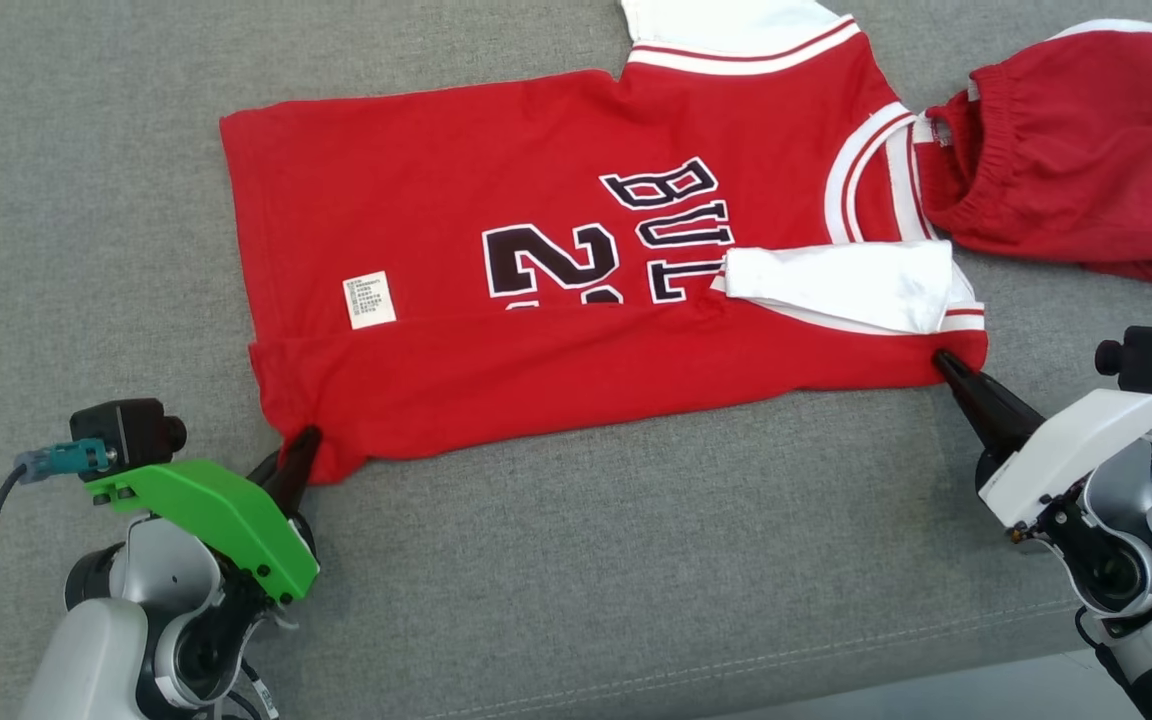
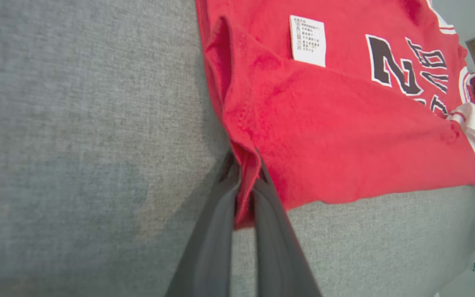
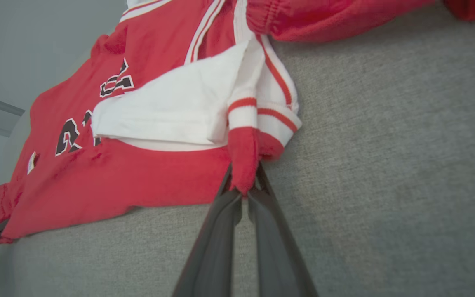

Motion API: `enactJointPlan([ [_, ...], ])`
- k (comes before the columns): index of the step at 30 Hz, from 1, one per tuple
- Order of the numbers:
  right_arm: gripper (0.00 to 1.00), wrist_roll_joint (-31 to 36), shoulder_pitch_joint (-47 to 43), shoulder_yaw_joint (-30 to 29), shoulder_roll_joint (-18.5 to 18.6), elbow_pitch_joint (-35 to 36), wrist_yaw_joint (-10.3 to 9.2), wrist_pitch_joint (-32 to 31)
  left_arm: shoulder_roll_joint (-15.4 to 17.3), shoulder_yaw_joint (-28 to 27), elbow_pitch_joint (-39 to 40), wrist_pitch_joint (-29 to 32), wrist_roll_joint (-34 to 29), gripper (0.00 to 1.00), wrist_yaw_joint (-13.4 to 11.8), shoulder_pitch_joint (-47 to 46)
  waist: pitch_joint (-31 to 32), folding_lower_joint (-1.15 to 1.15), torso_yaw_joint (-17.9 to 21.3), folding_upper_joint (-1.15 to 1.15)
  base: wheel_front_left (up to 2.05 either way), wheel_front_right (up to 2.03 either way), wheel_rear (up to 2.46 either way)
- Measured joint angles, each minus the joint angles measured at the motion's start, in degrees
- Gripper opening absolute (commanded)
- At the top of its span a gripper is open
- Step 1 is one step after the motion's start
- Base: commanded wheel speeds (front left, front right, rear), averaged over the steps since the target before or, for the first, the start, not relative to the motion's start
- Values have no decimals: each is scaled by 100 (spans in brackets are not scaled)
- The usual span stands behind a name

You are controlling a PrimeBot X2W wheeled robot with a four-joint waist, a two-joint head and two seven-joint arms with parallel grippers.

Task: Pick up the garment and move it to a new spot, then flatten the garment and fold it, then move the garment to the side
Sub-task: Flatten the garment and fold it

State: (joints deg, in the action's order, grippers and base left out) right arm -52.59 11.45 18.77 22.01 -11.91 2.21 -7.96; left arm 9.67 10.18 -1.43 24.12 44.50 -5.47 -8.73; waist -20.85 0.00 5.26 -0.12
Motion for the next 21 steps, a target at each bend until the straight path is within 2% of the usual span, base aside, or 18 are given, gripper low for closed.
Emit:
enactJointPlan([
  [10,0,-222,-515,-120,401,220,174,-157,62,-69,125,402,344,0,119,351,404,0,-133,0,0,0,0],
  [15,0,-328,-1171,-76,638,556,198,-360,229,-169,386,567,453,0,110,799,609,0,-232,0,0,0,0],
  [21,0,-396,-1591,-165,865,948,171,-454,247,-302,726,699,572,0,64,1358,655,0,-279,0,0,0,0],
])
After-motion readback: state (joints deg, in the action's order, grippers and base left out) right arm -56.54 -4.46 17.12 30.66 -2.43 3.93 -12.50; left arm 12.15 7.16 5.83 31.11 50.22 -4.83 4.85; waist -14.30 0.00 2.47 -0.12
